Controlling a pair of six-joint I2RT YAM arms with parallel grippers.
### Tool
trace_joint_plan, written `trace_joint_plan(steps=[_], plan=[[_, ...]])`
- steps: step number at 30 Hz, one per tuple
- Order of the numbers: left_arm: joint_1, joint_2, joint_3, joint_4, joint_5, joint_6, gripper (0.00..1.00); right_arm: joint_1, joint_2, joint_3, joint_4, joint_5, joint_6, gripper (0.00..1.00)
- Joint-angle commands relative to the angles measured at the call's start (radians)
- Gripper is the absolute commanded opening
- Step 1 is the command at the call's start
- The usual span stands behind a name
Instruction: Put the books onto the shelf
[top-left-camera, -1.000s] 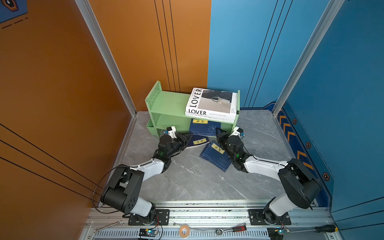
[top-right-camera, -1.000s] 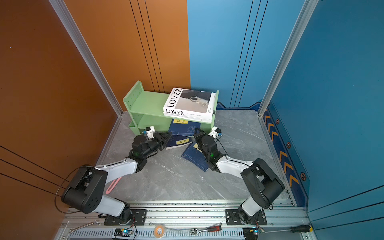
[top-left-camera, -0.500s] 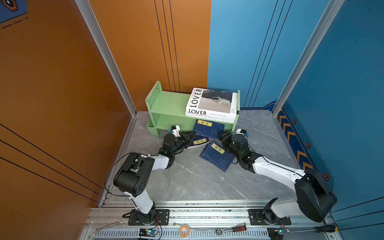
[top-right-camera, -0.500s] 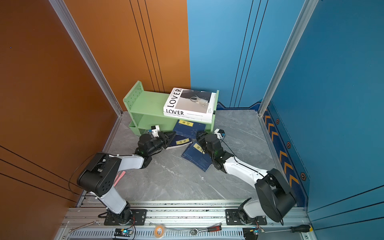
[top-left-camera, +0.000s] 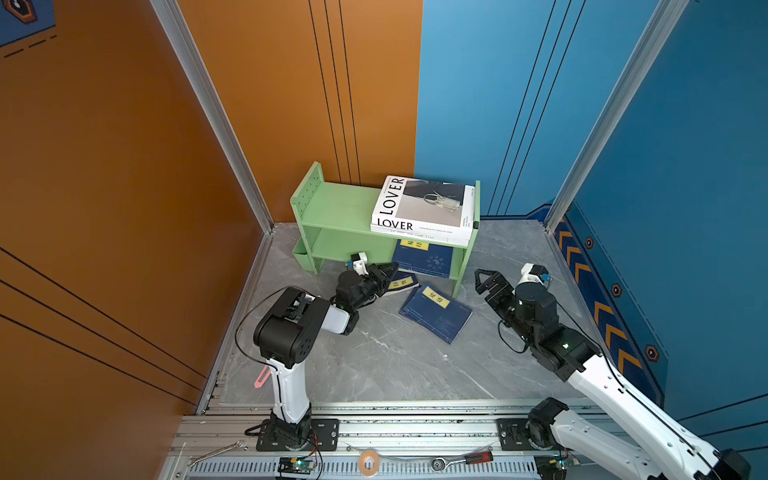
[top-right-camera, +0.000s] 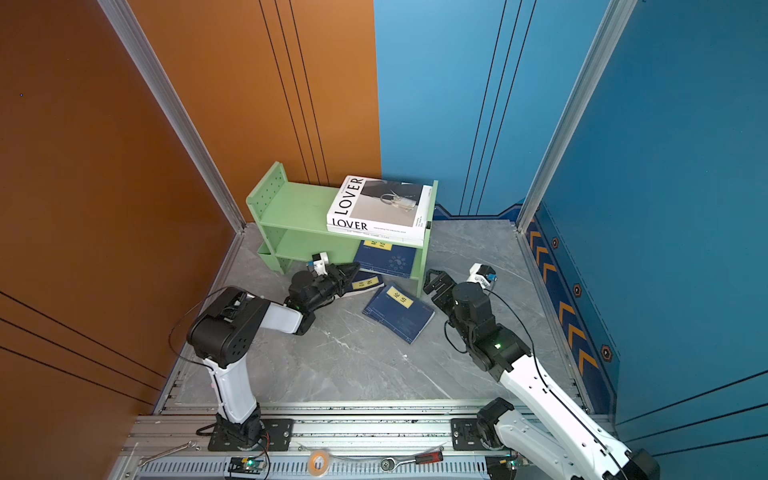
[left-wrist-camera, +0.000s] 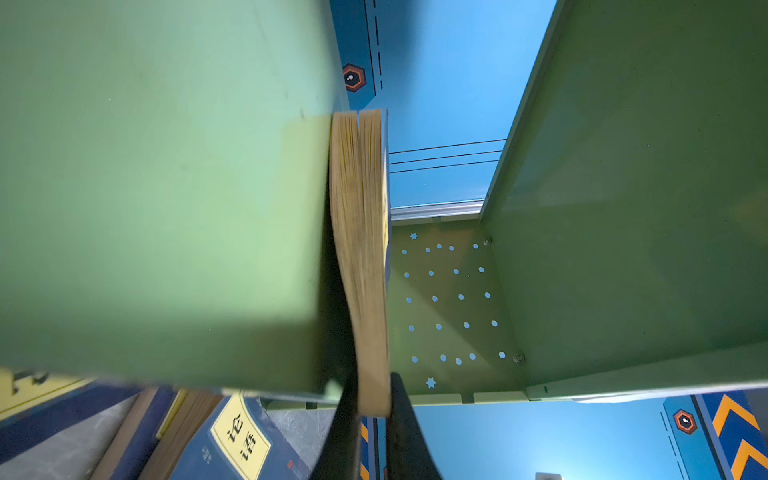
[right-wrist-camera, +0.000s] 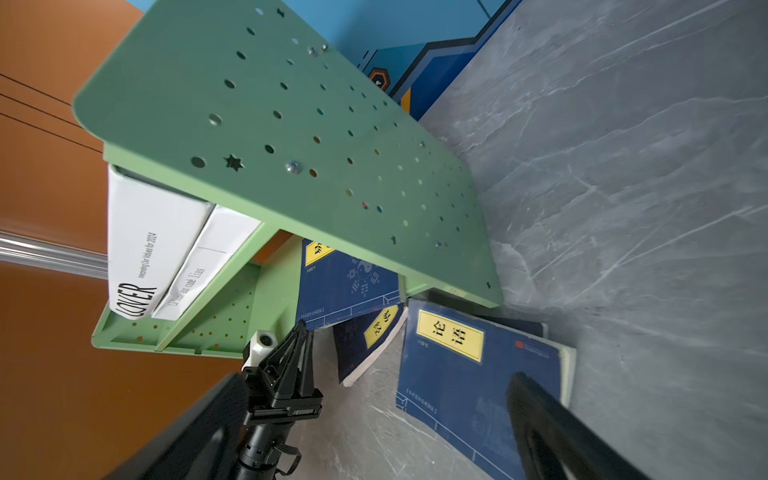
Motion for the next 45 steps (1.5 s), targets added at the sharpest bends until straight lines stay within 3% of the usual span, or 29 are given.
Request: trace_joint_plan(steps=[1,10,21,33,40,45], plan=[[-0.022,0.012,0.039,0.060,-0.025,0.001,0.00,-0.019,0.003,-0.047,-0.014,0.068,-0.150,1.00],[-0.051,0.016,0.040,0.025,-0.068,0.032,0.00,-0.011,0.230,-0.004,0.202,0.026,-0.255,1.00],[-0.080,0.060,0.033,0.065,-0.128,0.002,0.00,0.060,0.461,0.099,0.294,0.134,-0.286,1.00],[-0.085,0.080,0.020,0.101,-0.147,-0.016,0.00,0.109,0.636,0.189,0.309,0.356,-0.276,1.00],[-0.085,0.079,0.014,0.095,-0.138,-0.026,0.16,0.126,0.738,0.225,0.313,0.432,-0.295,1.00],[-0.072,0.049,-0.013,0.031,-0.146,-0.016,0.35,0.135,0.789,0.227,0.323,0.455,-0.277,1.00]])
